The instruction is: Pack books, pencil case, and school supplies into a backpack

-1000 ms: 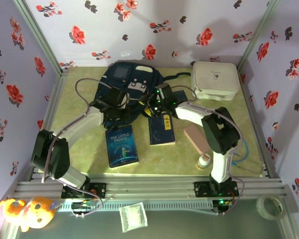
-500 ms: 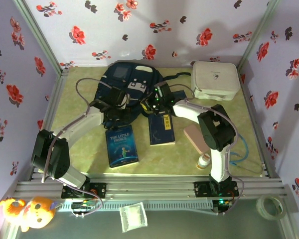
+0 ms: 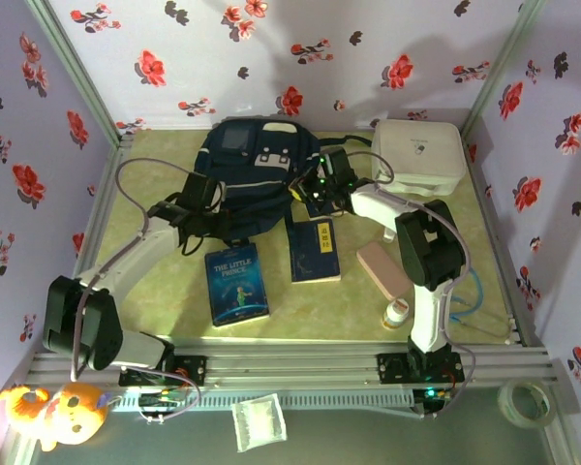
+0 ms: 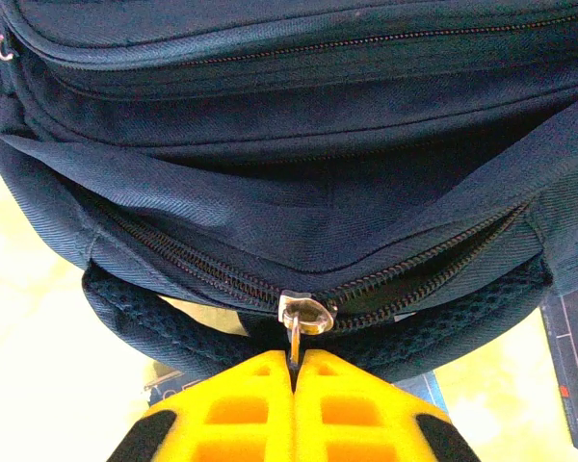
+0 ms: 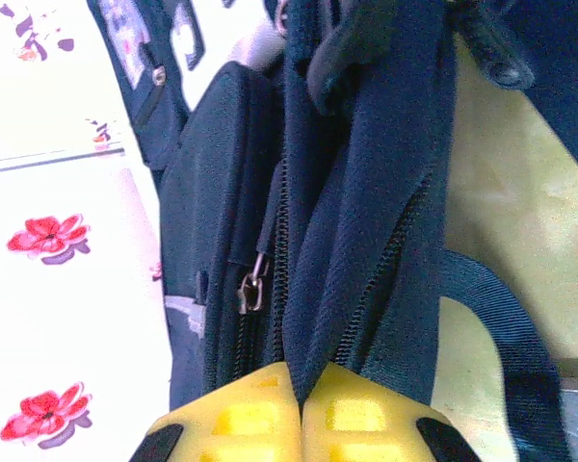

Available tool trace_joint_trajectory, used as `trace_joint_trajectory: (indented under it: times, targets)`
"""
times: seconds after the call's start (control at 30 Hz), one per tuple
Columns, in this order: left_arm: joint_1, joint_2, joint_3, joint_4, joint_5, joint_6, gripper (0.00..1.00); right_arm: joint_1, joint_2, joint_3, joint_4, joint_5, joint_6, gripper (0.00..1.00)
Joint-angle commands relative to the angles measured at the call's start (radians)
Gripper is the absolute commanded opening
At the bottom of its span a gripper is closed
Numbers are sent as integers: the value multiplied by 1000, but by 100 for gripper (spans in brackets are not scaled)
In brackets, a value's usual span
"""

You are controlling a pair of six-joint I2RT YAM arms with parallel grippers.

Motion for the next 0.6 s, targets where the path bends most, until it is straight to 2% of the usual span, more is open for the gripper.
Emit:
trace_joint_trajectory:
  times: [0.0,0.27,0.37,0.47,0.53,0.57]
  targets:
    - [20,-52,18,-52,-45,4,0,-36,32,82,36,32,-36,0]
    - [-10,-176,14,-95,-38,-27,0,27,125,185,33,-8,-28,0]
    - [-50,-197,6,-106,-2,-28,0,35,163,223,61,-28,-9,0]
    - [-89,-185,-13,-45,53,-47,0,28,196,285,39,-32,-39,0]
    - [-108,-151,-10,4,69,-63,0,13,213,327,-8,-23,-72,4]
    - [-117,-128,-1,19,71,-68,0,5,211,335,-27,-20,-83,9]
